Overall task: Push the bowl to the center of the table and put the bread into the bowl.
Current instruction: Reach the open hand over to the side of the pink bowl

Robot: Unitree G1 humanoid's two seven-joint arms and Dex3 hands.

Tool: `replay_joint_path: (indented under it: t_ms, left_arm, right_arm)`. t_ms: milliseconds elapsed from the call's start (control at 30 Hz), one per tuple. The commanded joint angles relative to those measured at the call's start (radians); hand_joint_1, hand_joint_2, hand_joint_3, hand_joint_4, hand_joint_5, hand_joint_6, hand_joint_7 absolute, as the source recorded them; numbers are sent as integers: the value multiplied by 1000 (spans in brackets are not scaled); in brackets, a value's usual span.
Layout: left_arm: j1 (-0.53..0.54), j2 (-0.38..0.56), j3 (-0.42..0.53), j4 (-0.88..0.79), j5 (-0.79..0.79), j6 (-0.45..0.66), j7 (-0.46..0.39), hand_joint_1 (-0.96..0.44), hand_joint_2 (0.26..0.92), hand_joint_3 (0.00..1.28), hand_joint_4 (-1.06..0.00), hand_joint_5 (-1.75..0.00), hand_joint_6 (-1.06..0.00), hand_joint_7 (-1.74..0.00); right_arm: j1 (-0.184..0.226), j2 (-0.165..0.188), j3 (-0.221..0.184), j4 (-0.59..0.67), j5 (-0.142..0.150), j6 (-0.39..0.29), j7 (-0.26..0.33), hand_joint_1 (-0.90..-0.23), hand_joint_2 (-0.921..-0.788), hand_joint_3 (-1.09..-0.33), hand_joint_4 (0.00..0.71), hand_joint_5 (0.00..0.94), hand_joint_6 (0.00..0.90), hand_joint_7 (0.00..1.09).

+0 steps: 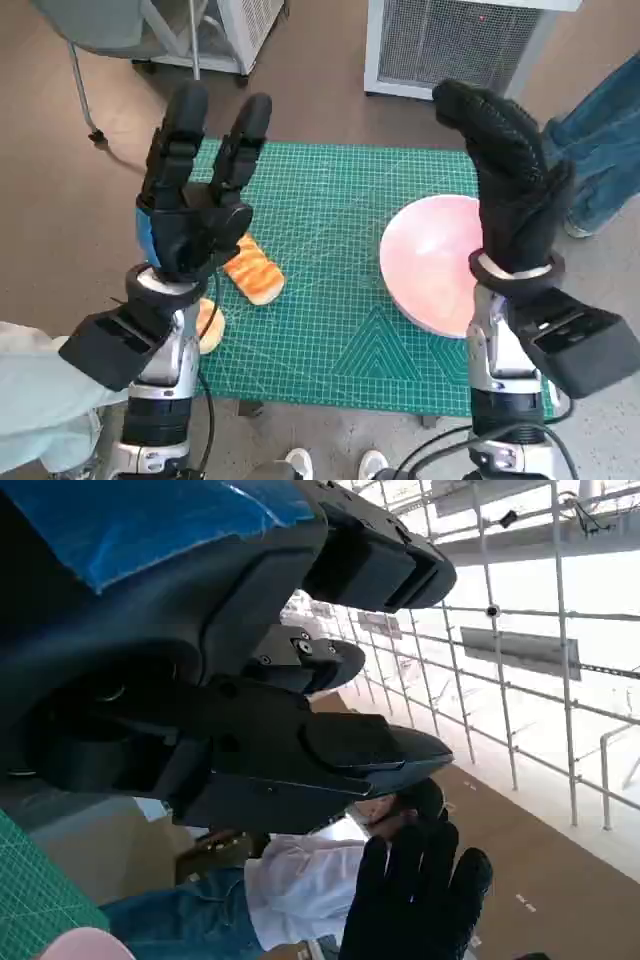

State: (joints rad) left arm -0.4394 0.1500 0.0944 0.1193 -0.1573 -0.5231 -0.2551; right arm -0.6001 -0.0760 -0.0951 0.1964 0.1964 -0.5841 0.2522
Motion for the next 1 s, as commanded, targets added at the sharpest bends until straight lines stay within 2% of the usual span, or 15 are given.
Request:
replay_joint_path:
  t_ms: [33, 333, 667, 800, 1000]
  left_arm:
    - [8, 5, 1, 1, -1, -3, -4, -102, 921, 236, -429, -3, -462, -7]
    - [10, 1, -1, 0, 3, -3, 1, -103, 921, 236, -430, -3, -464, -8]
    - [15, -3, -2, -1, 1, -4, 1, -102, 921, 236, -430, -2, -464, -7]
    - [18, -4, -3, -4, 2, -4, 3, -102, 921, 236, -430, -2, -464, -7]
    - [21, -4, -2, -3, 1, -7, 3, -102, 921, 235, -430, -2, -464, -7]
  right_arm:
    - [25, 2, 4, 8, 0, 11, 0, -635, -921, -765, 256, 9, -1, 710]
    - [29, 7, 11, 5, 3, 14, 2, -635, -921, -764, 257, 9, -1, 708]
    - [34, -4, 8, -8, 9, 23, 3, -638, -921, -763, 259, 10, -1, 708]
    - [40, -25, -15, 4, 22, 21, 9, -639, -921, -762, 261, 11, -1, 710]
    - [58, -74, -84, 80, 34, -32, 12, -658, -921, -736, 277, 19, 2, 734]
